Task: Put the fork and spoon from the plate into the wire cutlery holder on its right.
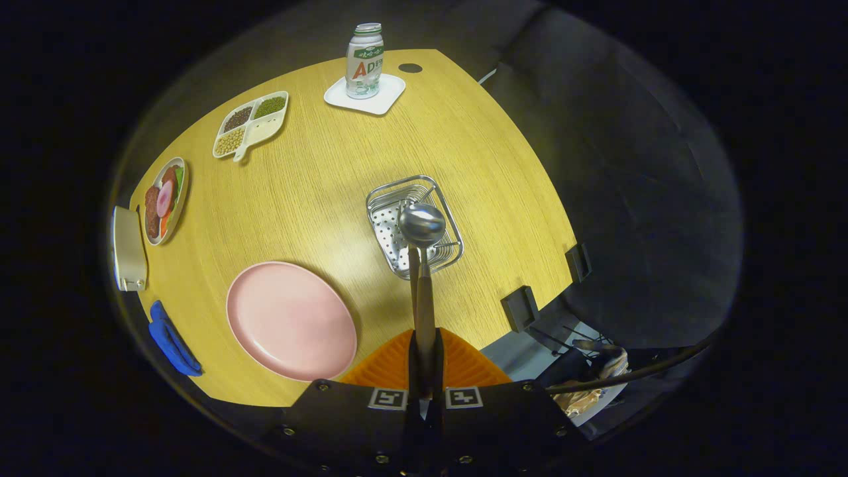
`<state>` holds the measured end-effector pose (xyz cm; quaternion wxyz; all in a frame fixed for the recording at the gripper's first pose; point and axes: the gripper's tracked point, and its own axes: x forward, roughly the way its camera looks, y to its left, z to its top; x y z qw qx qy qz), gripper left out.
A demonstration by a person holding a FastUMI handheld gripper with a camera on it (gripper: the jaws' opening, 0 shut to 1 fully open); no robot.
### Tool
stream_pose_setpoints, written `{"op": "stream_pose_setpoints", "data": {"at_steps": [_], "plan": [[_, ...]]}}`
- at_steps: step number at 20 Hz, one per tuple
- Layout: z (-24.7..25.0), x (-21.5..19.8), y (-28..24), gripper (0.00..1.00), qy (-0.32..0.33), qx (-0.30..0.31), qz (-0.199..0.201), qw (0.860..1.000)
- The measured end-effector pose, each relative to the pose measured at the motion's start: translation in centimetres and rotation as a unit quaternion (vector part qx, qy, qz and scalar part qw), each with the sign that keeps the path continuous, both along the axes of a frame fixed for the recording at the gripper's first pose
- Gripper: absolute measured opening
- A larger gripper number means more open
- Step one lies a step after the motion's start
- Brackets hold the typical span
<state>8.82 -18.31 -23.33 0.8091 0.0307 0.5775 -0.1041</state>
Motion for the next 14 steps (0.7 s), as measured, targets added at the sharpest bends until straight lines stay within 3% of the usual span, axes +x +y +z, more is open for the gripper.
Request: {"op": "stream_pose_setpoints", "data": {"at_steps": [5, 14], "plan": [[1.3, 0.2, -0.5, 0.22, -0.005, -0.021, 0.010, 1.000], [1.6, -0.7, -0.2, 0.22, -0.011, -0.027, 0.009, 1.000]]}}
